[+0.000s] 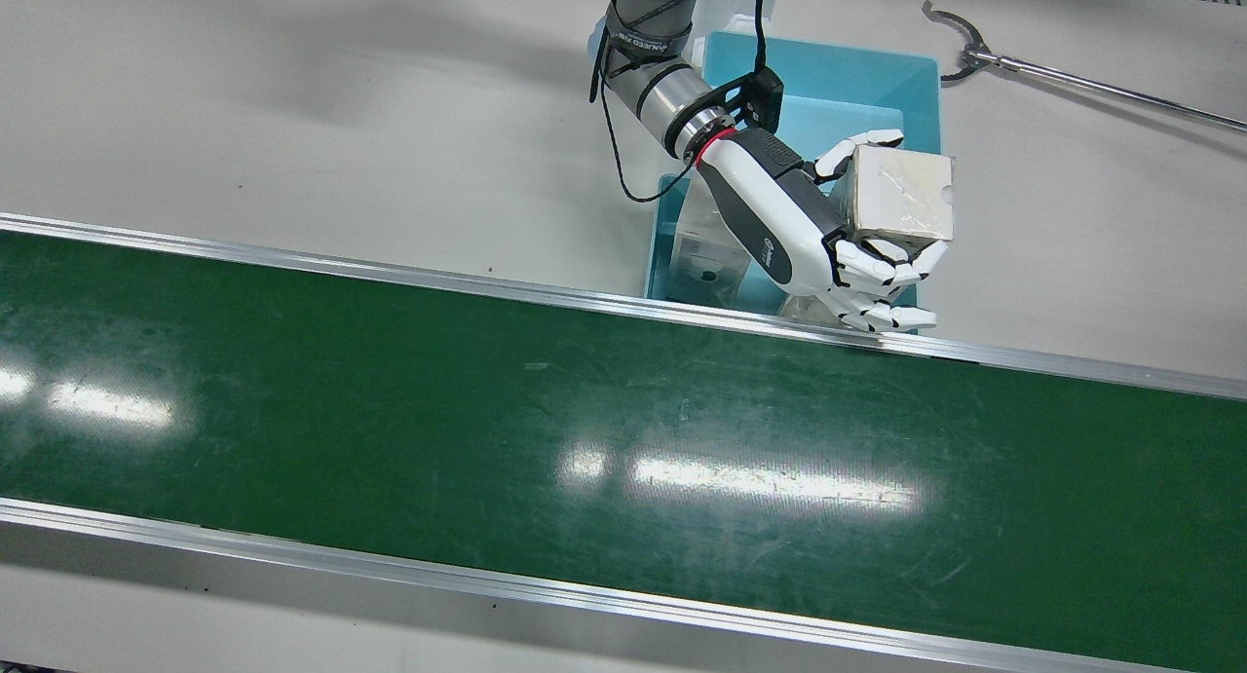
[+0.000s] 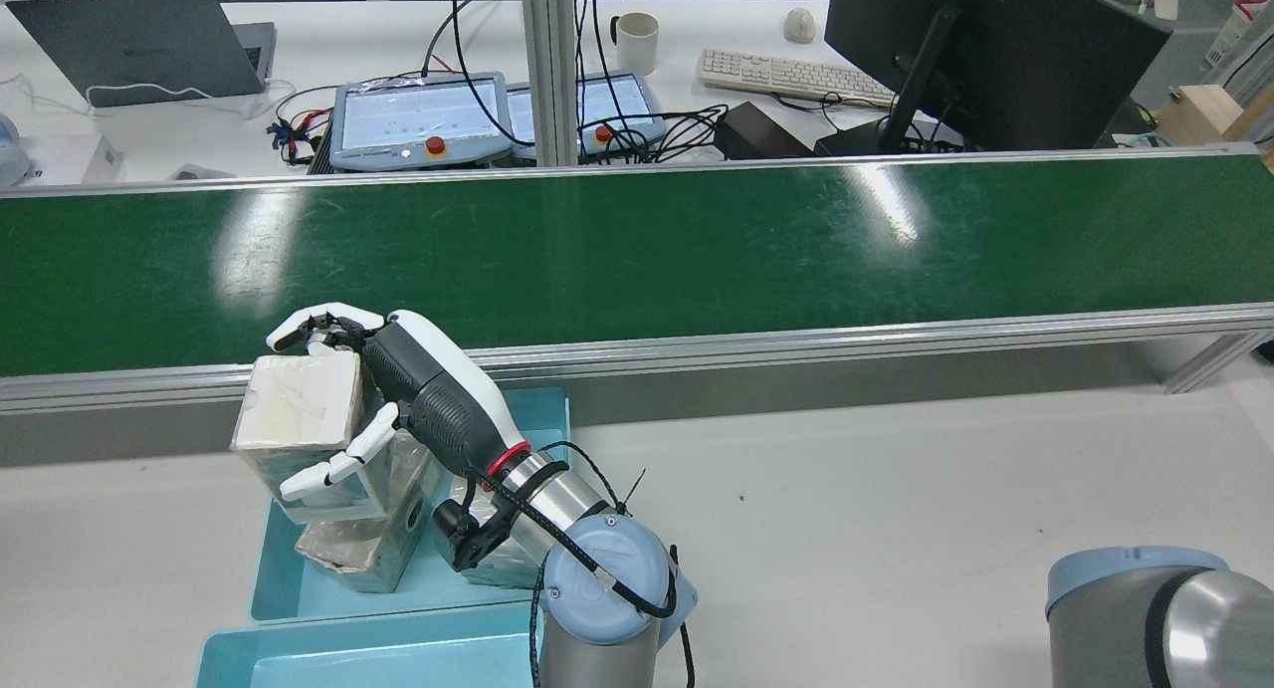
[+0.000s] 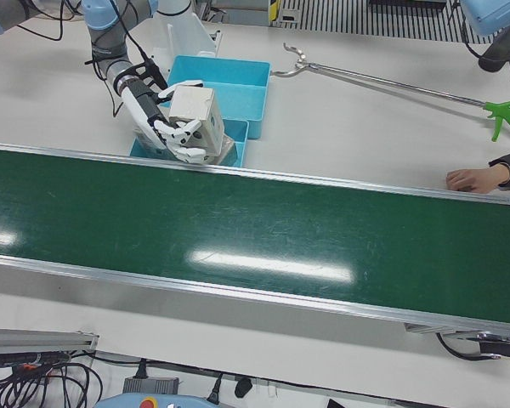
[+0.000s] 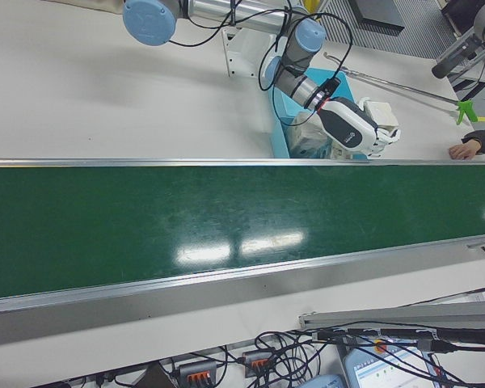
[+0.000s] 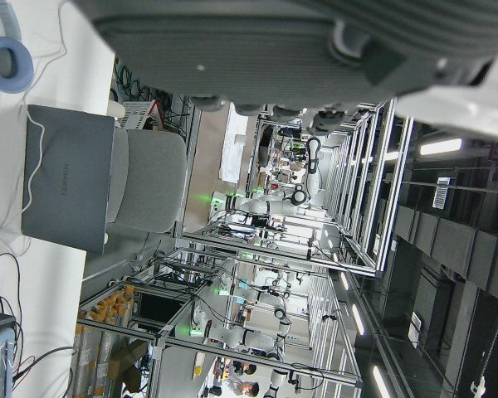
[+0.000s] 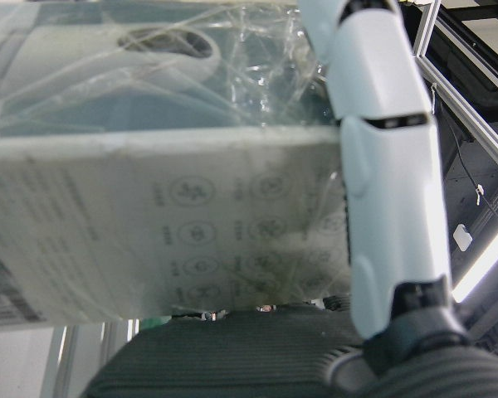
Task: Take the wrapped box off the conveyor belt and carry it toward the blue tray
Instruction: 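Carry the held box with the right hand over the blue tray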
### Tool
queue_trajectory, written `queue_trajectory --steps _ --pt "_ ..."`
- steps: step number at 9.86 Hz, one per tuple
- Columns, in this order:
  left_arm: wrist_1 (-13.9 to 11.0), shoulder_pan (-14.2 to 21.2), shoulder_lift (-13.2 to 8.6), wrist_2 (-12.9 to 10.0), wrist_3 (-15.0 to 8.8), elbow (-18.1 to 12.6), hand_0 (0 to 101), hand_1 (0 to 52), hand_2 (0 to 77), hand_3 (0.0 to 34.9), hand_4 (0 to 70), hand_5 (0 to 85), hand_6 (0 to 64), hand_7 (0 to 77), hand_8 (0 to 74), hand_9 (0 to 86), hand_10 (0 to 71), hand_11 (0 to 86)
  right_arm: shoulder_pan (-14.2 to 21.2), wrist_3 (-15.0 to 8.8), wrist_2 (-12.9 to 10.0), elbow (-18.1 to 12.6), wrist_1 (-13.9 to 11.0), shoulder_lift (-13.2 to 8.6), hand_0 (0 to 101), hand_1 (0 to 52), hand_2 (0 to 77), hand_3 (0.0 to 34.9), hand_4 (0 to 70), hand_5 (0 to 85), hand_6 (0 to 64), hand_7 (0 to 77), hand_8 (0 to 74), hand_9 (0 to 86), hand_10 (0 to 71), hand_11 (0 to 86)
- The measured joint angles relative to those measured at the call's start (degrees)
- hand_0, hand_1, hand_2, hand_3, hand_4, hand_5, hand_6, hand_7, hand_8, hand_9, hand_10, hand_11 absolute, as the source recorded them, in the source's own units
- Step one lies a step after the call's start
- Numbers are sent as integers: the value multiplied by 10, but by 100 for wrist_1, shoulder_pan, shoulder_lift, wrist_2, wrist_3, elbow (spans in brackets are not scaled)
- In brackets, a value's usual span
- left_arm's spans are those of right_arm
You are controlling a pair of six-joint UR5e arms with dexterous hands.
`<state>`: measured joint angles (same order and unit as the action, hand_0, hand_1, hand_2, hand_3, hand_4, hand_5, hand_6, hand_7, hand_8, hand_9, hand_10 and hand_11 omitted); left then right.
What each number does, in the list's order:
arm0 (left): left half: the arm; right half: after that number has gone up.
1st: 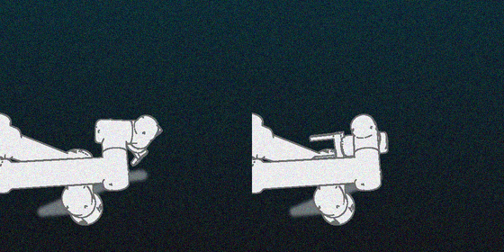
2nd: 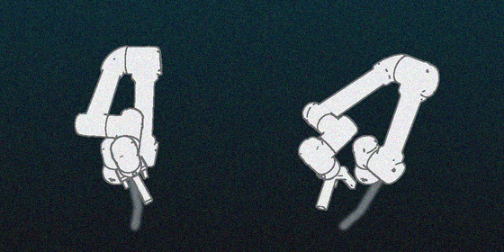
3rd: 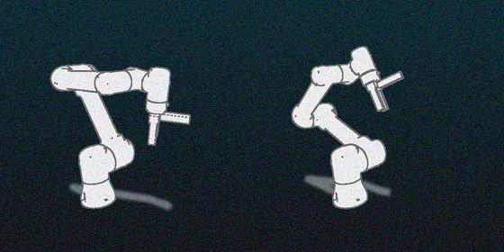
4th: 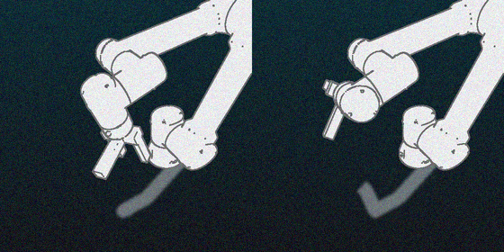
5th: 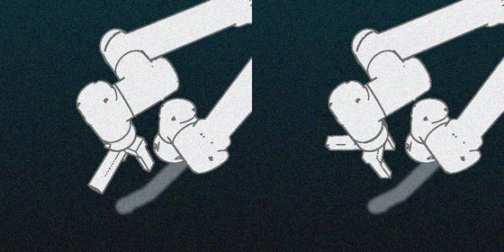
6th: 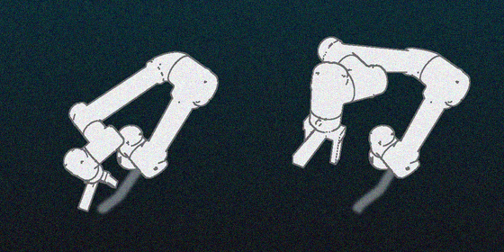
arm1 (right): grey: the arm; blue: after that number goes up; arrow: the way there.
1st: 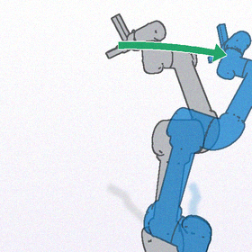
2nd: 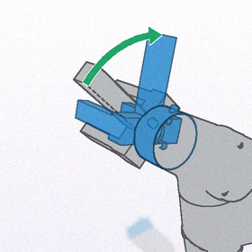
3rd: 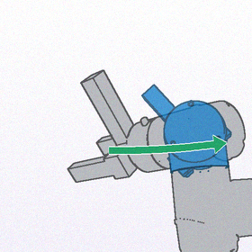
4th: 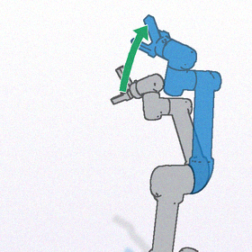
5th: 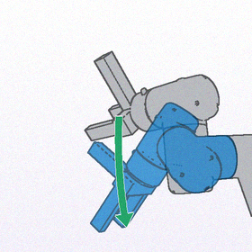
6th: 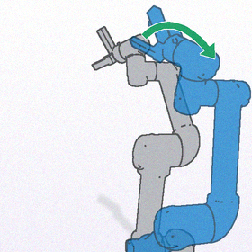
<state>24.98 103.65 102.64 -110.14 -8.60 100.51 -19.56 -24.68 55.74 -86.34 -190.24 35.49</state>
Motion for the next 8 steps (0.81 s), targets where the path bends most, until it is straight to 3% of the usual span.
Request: queue_trajectory --steps 1,2,3,4,5,6,8 --pt "0 0 0 0 0 0 0 0 5 0 0 11 5 5 0 0 5 0 3 -1 20 -39 0 21 563 5 393 21 147 425 289 774 185 769 0 365" --pt "0 0 0 0 0 0 0 0 5 0 0 11 5 0 0 0 0 0 6 -1 34 -119 -5 74 502 158 191 107 185 365 120 758 0 98 0 71" --pt "0 0 0 0 0 0 0 0 5 0 0 11 0 5 0 0 5 0 13 -2 42 -267 -19 175 482 256 175 146 180 349 65 218 0 16 0 5" --pt "0 0 0 0 0 0 0 0 5 0 0 11 0 5 0 0 5 0 17 -2 46 -468 -37 319 480 142 109 218 169 349 65 256 0 44 0 11" --pt "0 0 0 0 0 0 0 0 5 0 0 11 5 0 0 0 0 0 17 -2 51 -754 -75 527 480 125 120 241 169 349 65 256 0 49 0 11" --pt "0 0 0 0 0 0 0 0 5 0 0 11 0 5 0 0 0 0 7 -2 55 -1190 -196 780 480 125 120 241 169 349 65 256 0 49 0 11" --pt "0 0 0 0 0 0 0 0 5 0 0 11 5 0 0 0 5 0 -190 15 64 -2255 -752 1186 480 136 125 235 180 349 65 267 0 44 0 11"
